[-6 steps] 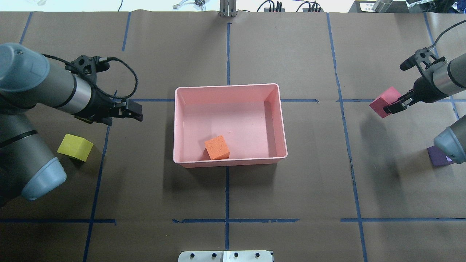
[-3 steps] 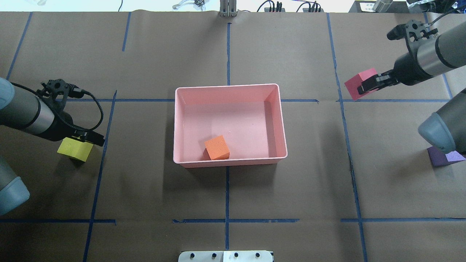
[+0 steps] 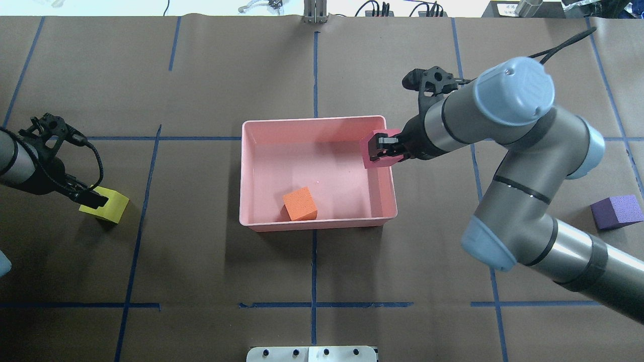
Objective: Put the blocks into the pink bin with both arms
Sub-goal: 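Drop the pink cube into the bin while the left gripper grasps the yellow cube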
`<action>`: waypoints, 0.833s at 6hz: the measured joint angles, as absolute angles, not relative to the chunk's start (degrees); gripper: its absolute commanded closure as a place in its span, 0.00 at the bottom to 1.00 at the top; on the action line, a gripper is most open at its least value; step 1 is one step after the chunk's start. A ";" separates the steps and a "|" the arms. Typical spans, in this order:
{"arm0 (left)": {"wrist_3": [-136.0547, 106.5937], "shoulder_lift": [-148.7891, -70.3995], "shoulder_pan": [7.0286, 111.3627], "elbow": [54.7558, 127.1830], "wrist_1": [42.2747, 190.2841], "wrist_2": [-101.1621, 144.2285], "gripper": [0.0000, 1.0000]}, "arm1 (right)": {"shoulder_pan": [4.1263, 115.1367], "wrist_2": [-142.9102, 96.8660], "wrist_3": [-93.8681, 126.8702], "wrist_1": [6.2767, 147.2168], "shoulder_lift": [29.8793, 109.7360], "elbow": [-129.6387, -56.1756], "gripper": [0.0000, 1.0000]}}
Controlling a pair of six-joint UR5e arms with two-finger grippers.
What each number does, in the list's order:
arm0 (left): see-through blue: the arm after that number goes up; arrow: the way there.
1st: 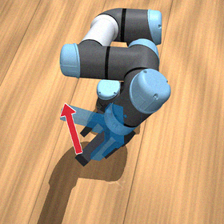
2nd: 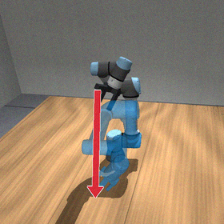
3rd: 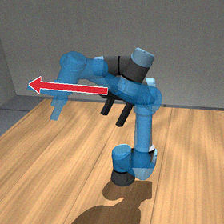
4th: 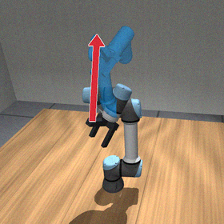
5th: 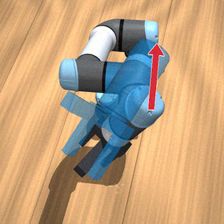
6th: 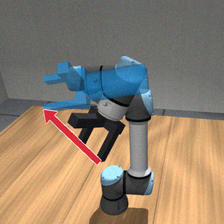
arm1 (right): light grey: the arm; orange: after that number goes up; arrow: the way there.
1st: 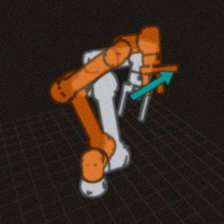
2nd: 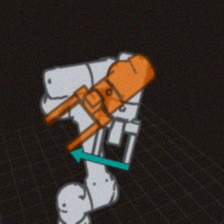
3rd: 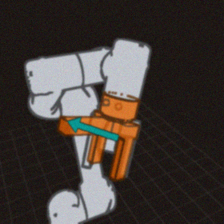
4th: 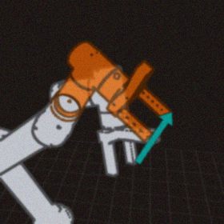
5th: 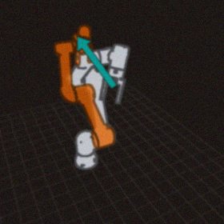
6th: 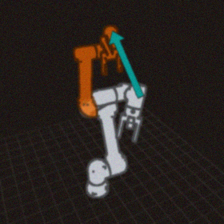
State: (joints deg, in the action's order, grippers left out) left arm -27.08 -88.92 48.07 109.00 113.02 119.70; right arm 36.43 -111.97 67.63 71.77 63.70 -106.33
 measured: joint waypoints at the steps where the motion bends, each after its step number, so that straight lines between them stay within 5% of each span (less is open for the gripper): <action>1: -29.51 -89.58 48.20 108.20 113.06 119.71 0.00 | 33.36 -109.00 69.24 71.80 62.92 -106.05 0.00; 5: -37.32 -92.23 47.78 103.65 113.51 119.90 0.00 | 31.77 -105.26 70.17 71.73 62.48 -105.88 0.00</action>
